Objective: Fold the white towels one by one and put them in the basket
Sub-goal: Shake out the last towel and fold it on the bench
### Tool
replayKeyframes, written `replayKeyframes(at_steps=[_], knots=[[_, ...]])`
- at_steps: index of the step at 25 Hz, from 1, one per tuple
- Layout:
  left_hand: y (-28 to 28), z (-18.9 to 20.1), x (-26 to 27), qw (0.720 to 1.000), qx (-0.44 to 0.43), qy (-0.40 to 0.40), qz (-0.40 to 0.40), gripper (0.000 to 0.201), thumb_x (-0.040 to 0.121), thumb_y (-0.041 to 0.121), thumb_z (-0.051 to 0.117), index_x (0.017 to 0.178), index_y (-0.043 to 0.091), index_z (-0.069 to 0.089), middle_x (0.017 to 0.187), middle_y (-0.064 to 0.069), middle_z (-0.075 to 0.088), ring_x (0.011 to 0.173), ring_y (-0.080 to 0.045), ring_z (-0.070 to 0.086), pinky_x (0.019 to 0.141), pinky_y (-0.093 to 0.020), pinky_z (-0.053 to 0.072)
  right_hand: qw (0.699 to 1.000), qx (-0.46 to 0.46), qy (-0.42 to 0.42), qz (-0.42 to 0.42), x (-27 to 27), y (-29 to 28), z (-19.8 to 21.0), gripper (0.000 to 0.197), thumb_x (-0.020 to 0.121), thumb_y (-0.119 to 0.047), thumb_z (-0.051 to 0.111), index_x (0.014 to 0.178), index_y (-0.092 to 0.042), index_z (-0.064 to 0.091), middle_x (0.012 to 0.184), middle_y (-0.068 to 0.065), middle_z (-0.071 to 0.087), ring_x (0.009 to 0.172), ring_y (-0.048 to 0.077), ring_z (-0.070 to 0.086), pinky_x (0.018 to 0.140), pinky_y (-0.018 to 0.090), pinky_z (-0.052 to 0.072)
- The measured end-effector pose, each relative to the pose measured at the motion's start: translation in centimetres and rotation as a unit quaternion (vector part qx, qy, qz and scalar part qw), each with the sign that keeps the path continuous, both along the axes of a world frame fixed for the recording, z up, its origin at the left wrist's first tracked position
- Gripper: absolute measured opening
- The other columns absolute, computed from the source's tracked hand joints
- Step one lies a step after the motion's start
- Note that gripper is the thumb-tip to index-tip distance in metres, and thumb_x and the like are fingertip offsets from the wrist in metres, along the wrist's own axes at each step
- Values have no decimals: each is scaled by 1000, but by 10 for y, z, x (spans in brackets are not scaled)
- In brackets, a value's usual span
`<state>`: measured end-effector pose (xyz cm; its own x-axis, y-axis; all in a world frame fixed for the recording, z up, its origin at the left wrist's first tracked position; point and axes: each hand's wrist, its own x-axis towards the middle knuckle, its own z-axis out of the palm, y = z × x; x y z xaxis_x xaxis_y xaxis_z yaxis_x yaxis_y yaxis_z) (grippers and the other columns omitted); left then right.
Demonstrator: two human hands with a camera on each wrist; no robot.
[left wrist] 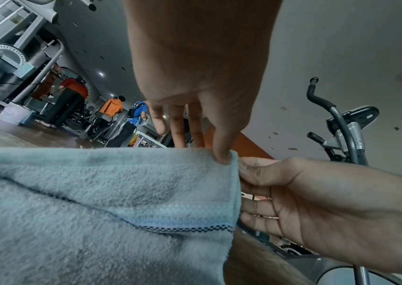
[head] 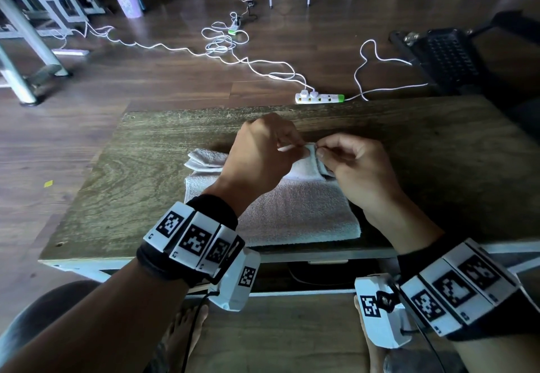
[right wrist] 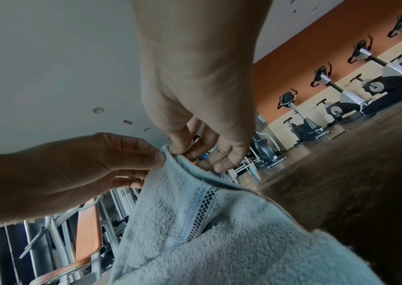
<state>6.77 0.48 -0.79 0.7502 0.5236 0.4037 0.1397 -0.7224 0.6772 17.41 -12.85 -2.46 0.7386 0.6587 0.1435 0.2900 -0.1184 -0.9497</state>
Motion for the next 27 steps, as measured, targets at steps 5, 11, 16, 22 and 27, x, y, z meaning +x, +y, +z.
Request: replayKeyframes(at_steps=[5, 11, 16, 22, 27], knots=[[-3, -2, 2, 998, -61, 11, 0, 7, 76, 16, 80, 76, 11, 75, 78, 3, 74, 77, -11, 70, 77, -35, 57, 1000, 4, 25, 13, 0, 0, -2, 22, 92, -8, 69, 84, -28, 72, 67, -16, 67, 66, 1, 61, 79, 43, 58], [-4, 1, 0, 998, -67, 8, 10, 8, 77, 15, 80, 75, 10, 75, 71, 2, 73, 67, -12, 69, 64, -28, 56, 996, 20, 84, 30, -3, -1, 1, 8, 92, -14, 70, 94, -20, 75, 82, -2, 75, 76, 6, 65, 75, 27, 52], [-4, 0, 1, 998, -55, 15, -2, 8, 75, 14, 81, 74, 8, 75, 68, 4, 72, 63, -7, 66, 59, -22, 52, 998, 35, 41, 41, -6, 0, -4, 9, 90, -12, 71, 99, -12, 75, 89, -1, 75, 76, -1, 65, 70, 12, 47], [-2, 1, -1, 998, -49, 25, -41, 14, 78, 19, 80, 74, 11, 69, 69, 3, 71, 65, -12, 68, 62, -32, 55, 998, 32, -6, 48, -5, -2, -3, 5, 93, -12, 68, 96, -11, 72, 76, -9, 67, 61, -4, 53, 58, 10, 40], [14, 3, -9, 986, -44, 92, -128, 19, 83, 22, 76, 67, 18, 66, 60, 5, 62, 53, -13, 55, 52, -31, 48, 998, 54, -32, 26, -1, -2, -1, 9, 95, -10, 65, 98, -17, 70, 71, -20, 65, 60, -7, 53, 58, 10, 40]])
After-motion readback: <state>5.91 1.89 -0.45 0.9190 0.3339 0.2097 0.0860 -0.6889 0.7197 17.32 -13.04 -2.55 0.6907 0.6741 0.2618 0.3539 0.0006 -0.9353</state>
